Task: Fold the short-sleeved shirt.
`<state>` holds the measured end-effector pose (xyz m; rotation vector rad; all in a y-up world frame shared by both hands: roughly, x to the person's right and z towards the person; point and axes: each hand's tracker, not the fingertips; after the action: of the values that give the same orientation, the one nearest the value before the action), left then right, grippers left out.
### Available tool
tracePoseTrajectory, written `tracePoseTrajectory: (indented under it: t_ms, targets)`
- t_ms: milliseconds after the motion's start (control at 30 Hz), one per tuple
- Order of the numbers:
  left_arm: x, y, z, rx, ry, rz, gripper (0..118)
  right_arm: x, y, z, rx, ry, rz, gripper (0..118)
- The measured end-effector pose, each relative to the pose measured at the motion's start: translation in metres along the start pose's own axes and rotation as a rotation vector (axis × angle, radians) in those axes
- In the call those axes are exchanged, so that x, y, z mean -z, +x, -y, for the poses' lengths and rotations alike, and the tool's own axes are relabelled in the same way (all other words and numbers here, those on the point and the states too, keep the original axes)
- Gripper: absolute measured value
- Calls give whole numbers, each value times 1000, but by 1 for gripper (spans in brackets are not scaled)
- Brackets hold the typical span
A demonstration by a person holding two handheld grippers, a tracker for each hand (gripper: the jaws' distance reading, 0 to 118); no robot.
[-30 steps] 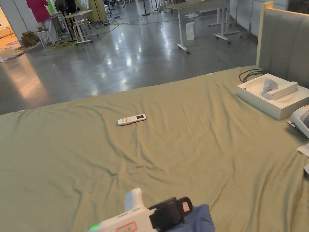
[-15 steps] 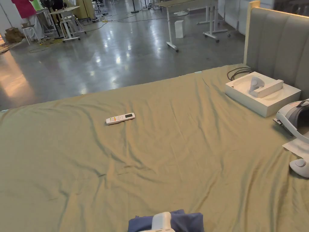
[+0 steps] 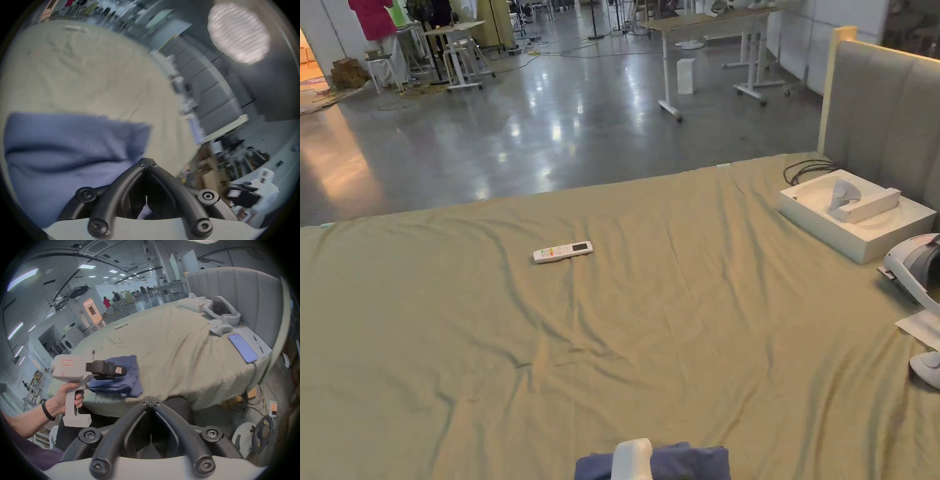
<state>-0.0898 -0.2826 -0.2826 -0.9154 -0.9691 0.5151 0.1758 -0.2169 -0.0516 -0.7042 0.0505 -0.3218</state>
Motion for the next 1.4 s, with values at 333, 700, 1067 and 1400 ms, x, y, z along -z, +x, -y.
tracePoseTrajectory:
  t_ms: [333,700,1067,1400]
  targets:
    - [-144,-38,18,-200,277,-72,19,190,-43,-47,147,-228,-307,0]
    - [-160,-103,24,-278,191,-112,58,245,-15,-39,295,-377,-241,0]
    - [-69,-153,10,-375,62,34,59,246,-13,-40,316,-388,-255,0]
    - [-51,-155,7,-433,56,29,28,246,-11,-38,321,-383,-265,0]
